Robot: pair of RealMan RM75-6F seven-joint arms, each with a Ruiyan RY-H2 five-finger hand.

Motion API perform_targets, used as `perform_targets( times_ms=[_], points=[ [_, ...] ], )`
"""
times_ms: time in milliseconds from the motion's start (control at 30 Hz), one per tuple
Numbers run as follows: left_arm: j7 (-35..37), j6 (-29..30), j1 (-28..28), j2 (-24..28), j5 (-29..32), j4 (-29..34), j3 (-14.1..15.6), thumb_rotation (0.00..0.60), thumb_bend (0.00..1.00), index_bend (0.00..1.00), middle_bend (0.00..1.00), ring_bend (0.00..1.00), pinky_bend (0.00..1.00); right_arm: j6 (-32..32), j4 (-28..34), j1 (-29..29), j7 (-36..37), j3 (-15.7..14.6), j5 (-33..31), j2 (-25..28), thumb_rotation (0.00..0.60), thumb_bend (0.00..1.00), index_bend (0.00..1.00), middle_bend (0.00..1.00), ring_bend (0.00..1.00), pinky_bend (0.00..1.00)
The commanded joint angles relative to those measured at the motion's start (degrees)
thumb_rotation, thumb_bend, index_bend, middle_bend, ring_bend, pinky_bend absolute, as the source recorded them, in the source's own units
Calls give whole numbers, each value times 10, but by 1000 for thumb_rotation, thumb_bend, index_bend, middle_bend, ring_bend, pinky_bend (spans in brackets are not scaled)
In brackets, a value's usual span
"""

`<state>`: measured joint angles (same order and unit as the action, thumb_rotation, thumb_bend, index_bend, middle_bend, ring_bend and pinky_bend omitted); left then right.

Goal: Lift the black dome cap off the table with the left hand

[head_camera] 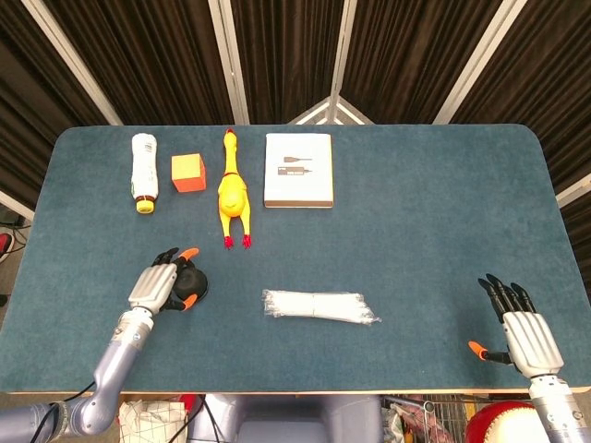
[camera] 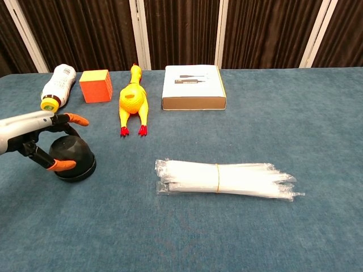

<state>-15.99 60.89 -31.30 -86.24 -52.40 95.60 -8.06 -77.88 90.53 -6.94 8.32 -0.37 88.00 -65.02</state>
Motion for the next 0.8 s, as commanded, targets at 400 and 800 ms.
perform_targets(
  times_ms=[400, 800],
  points=[
    [38, 6, -7, 38, -28, 80, -43, 600, 632, 144, 394, 0, 0, 9, 1, -5, -4, 1, -4, -1, 600, 189, 20, 30, 122, 0],
    [-57, -7, -74, -21, 52, 75, -59, 600, 628, 146, 384, 0, 0, 2, -6, -1, 2, 1, -3, -4, 600, 190, 20, 31, 122, 0]
  ],
)
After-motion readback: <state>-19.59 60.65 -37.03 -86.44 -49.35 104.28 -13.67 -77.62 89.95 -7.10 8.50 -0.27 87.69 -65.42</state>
